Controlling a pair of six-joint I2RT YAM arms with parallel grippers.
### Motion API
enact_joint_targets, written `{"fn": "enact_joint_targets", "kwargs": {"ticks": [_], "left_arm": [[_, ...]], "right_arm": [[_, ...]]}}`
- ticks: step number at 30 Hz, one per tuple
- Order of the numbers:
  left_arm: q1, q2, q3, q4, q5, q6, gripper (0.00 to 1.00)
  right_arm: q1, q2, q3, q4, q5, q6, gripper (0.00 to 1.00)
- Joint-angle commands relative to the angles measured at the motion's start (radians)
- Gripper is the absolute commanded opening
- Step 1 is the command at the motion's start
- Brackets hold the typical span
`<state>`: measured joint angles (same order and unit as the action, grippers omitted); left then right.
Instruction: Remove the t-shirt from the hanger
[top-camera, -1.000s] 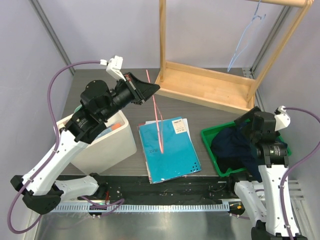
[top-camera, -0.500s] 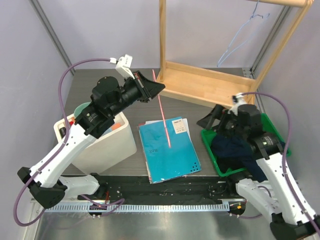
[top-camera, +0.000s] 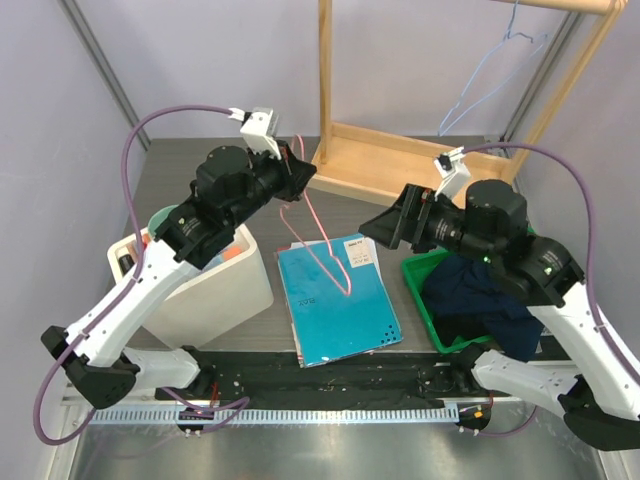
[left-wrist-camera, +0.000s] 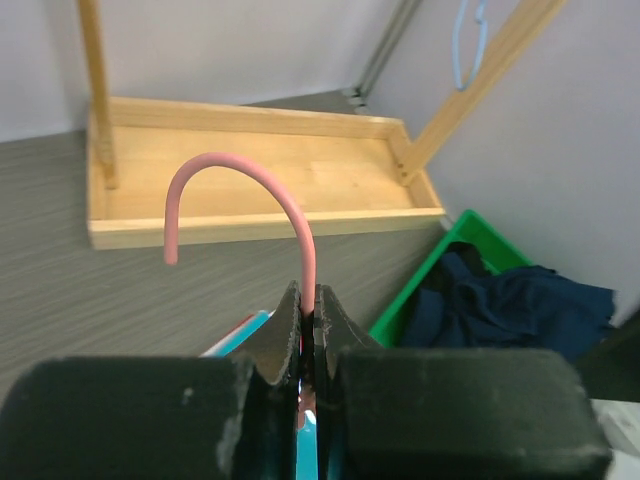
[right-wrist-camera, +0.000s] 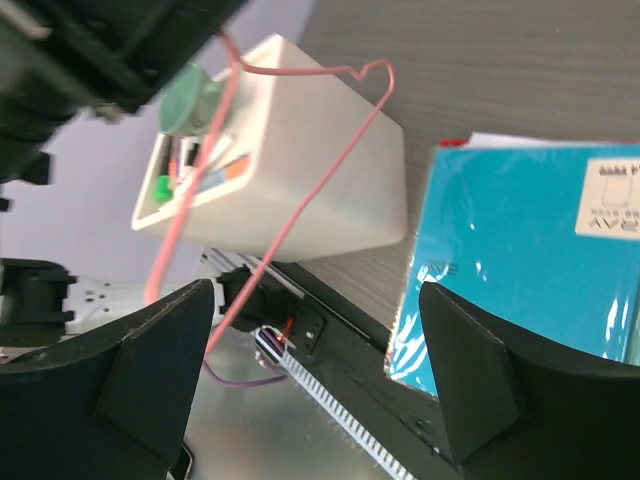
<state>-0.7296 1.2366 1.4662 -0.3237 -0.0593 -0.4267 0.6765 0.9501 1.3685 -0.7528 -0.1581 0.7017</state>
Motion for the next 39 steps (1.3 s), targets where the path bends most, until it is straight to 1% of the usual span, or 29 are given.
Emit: {"fn": "enact_joint_targets", "kwargs": {"ticks": [1,4,5,8,9,11,12,13,15,16,19,25,28,29,31,33,39], "left_arm": [[0.006,0.047,0.101,-0.103,-0.161,0.135,0.00],[0.006,0.089,0.137,-0.138,-0.191,0.157,0.00],[0.006,0.093,0.143,-0.143,-0.192,0.160,0.00],[0.006,0.110,0.148,-0.150,-0.203,0.166,0.00],[0.006,0.116,0.148,-0.152,-0.205,0.167,0.00],[0.006,0.121,0.149,-0.153,-0.209,0.172,0.00],[0.006,0.123,0.154,-0.158,-0.212,0.172,0.00],[0.006,0.129,0.158,-0.163,-0.215,0.174,0.00],[0.007,0.133,0.164,-0.175,-0.218,0.178,0.00],[0.006,0.135,0.170,-0.176,-0.218,0.180,0.00],[0.006,0.135,0.172,-0.176,-0.218,0.180,0.00],[0.007,0.135,0.172,-0.178,-0.217,0.186,0.00],[0.006,0.136,0.174,-0.179,-0.212,0.184,0.00],[0.006,0.136,0.174,-0.178,-0.211,0.183,0.00],[0.006,0.139,0.175,-0.176,-0.206,0.175,0.00],[0.006,0.144,0.183,-0.169,-0.197,0.163,0.00],[0.006,0.165,0.218,-0.167,-0.160,0.125,0.00]], "right_arm": [[0.041,0.035,0.156,-0.049,0.031,-0.077,0.87],[0.098,0.081,0.208,-0.069,0.028,-0.105,0.85],[0.141,0.087,0.222,-0.077,0.044,-0.119,0.84],[0.211,0.107,0.237,-0.079,0.120,-0.134,0.82],[0.262,0.127,0.242,-0.086,0.153,-0.145,0.81],[0.320,0.157,0.254,-0.120,0.215,-0.153,0.79],[0.384,0.189,0.260,-0.134,0.251,-0.163,0.78],[0.427,0.203,0.267,-0.161,0.338,-0.163,0.76],[0.486,0.222,0.282,-0.187,0.440,-0.162,0.74],[0.527,0.239,0.285,-0.210,0.500,-0.162,0.71],[0.572,0.271,0.291,-0.246,0.551,-0.159,0.67],[0.604,0.263,0.284,-0.253,0.623,-0.139,0.63],[0.604,0.240,0.288,-0.252,0.643,-0.134,0.56],[0.604,0.236,0.288,-0.249,0.644,-0.133,0.50],[0.604,0.227,0.281,-0.238,0.629,-0.131,0.45],[0.603,0.225,0.273,-0.227,0.605,-0.130,0.43],[0.606,0.216,0.224,-0.171,0.585,-0.120,0.27]]}}
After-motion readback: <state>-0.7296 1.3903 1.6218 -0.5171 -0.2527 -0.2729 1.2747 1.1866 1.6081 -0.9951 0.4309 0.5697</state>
